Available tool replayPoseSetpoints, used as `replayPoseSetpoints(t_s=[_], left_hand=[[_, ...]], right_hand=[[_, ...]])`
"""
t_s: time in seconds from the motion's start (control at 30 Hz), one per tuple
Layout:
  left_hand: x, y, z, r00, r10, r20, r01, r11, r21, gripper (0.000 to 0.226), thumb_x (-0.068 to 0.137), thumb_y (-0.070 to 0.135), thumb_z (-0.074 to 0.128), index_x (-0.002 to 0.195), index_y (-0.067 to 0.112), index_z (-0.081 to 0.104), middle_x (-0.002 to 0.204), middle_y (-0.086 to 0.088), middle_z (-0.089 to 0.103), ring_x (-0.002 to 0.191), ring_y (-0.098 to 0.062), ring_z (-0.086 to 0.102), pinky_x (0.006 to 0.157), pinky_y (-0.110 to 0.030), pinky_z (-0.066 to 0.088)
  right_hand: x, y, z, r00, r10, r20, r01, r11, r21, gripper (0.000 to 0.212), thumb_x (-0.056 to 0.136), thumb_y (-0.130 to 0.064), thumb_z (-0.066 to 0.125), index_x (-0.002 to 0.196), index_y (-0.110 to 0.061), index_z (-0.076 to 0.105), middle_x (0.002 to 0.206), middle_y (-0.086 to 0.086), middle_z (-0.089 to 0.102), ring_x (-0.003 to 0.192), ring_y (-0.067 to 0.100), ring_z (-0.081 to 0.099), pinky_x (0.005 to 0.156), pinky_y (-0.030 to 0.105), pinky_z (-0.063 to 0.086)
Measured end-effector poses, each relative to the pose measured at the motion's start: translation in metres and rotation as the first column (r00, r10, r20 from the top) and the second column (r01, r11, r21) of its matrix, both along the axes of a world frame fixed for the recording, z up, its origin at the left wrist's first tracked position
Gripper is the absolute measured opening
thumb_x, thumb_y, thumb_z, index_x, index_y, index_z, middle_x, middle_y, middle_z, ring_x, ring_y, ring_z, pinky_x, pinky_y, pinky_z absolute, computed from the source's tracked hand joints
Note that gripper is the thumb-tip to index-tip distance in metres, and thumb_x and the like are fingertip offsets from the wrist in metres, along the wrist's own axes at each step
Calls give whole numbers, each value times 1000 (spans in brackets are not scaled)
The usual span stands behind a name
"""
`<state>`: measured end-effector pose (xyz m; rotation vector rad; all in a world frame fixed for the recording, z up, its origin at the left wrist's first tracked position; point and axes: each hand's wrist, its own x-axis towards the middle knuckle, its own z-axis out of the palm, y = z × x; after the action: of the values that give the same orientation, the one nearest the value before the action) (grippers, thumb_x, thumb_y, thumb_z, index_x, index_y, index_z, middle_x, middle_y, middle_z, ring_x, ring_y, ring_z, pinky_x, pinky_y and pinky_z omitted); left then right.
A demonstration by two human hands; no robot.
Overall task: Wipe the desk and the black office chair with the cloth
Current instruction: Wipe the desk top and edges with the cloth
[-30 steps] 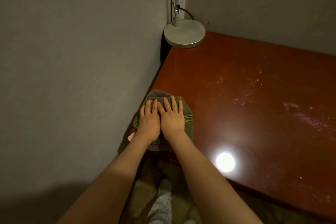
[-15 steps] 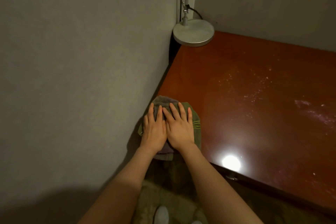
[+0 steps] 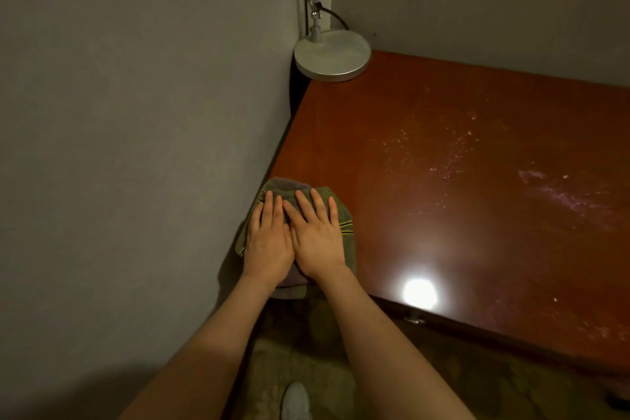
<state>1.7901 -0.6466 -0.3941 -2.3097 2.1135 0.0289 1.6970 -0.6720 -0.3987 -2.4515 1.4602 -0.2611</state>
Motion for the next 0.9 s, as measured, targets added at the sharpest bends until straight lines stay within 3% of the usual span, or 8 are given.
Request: replayPoseSetpoints(t_s=[0.07, 0.2, 0.43, 0.7, 0.8, 0.9], left_hand=[[-5, 1, 3, 1000, -13, 22, 13, 1000, 6, 53, 85, 18, 27, 114, -8, 62, 120, -23, 62, 117, -34, 57, 95, -48, 48], [-33, -3, 4, 999, -37, 17, 37, 999, -8, 53, 86, 18, 25, 116, -9, 60, 121, -24, 60, 119, -35, 55, 94, -47, 49], [-109, -12, -6, 995, -94, 23, 95, 995, -22, 59, 91, 21, 13, 131, -8, 46, 137, -24, 47, 134, -34, 39, 107, -47, 37], [-138, -14, -6, 995, -102, 7, 102, 995, -18, 55, 91, 19, 20, 127, -9, 50, 133, -25, 51, 129, -34, 45, 105, -43, 24], [-137, -19, -4, 993, -115, 1, 115, 993, -16, 54, 91, 20, 22, 125, -7, 54, 131, -23, 54, 126, -32, 49, 103, -41, 26], [-134, -29, -10, 995, -102, -16, 102, 995, 15, 57, 93, 23, 15, 133, -4, 46, 140, -20, 46, 135, -29, 38, 109, -38, 18]], right_hand=[[-4, 1, -1, 999, 3, -32, -2, 1000, 13, 49, 98, -35, 25, 143, -23, 39, 153, 5, 30, 145, 28, 16, 109, 43, -13], [-31, -3, -3, 993, -70, -94, 65, 996, -54, 48, 89, -37, 31, 125, -26, 61, 134, 3, 57, 128, 27, 48, 106, 49, 19], [-112, -5, -5, 977, -162, -138, 149, 984, -98, 47, 86, -37, 33, 120, -27, 65, 128, 1, 61, 123, 25, 54, 101, 51, 36], [-144, -7, -6, 974, -198, -111, 188, 978, -95, 47, 85, -37, 33, 119, -30, 65, 127, 0, 61, 121, 24, 55, 103, 48, 39], [-142, -10, -10, 977, -199, -77, 187, 972, -141, 47, 86, -36, 33, 119, -28, 65, 128, 2, 61, 121, 26, 55, 106, 46, 26], [-142, -20, -11, 977, -199, -82, 186, 972, -141, 47, 86, -36, 34, 119, -27, 65, 128, 3, 61, 122, 26, 55, 105, 44, 22]])
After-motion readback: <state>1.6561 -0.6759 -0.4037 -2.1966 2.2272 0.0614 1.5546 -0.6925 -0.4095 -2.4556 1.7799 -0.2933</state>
